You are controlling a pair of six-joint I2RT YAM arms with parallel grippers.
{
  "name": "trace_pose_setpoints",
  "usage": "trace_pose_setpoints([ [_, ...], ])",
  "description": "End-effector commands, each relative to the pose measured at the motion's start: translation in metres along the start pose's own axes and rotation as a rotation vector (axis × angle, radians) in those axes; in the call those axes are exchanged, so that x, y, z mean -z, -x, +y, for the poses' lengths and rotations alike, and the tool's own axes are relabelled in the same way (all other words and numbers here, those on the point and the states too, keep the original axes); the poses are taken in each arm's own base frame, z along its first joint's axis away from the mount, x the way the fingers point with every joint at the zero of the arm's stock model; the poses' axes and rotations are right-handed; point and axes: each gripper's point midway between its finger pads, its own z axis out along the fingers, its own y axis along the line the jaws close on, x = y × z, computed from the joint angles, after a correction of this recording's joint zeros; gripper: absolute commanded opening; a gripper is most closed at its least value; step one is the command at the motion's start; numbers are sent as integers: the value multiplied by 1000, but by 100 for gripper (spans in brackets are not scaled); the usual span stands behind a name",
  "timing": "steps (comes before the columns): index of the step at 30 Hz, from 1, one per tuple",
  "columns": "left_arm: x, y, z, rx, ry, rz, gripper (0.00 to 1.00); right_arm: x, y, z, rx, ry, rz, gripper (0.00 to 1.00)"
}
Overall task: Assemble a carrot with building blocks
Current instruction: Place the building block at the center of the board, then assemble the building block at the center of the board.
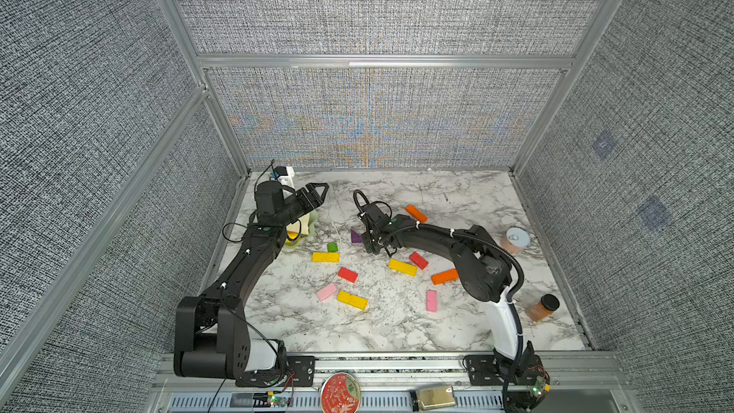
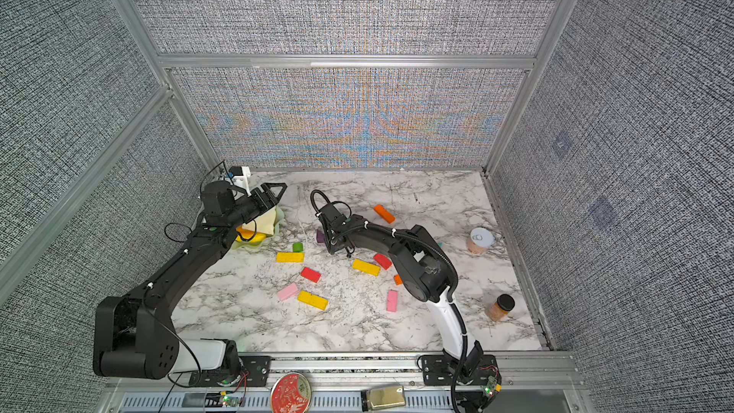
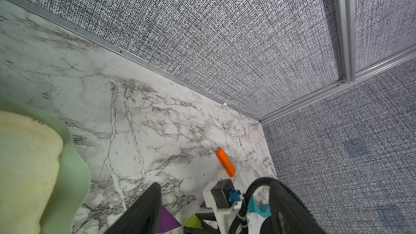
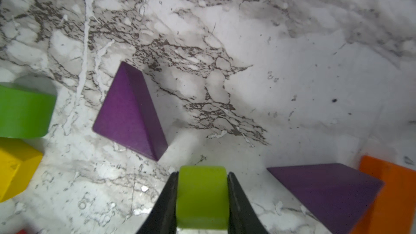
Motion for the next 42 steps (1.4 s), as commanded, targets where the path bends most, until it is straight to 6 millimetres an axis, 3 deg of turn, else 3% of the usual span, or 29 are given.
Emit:
trace_pose_setpoints([
  [1,1,5,-7,-25,-22,-18,77,-2,4,9,19,40,-8,30],
  [10,0,4,-6,-18,-25,-14,77,-2,2,10,33,47,4,42],
  [18,1,4,-8,-19,-30,-15,76,16,2,10,32,56,-6,46],
  [25,1,5,-8,-17,-32,-14,77,19,-15,14,24,48,31,50],
  [34,0,4,-8,-16,-32,-11,77,3,-32,1,-30,-47,87,49],
  [42,1,4,-8,-17,-33,-13,77,1,-28,-16,-80,-84,89,42],
])
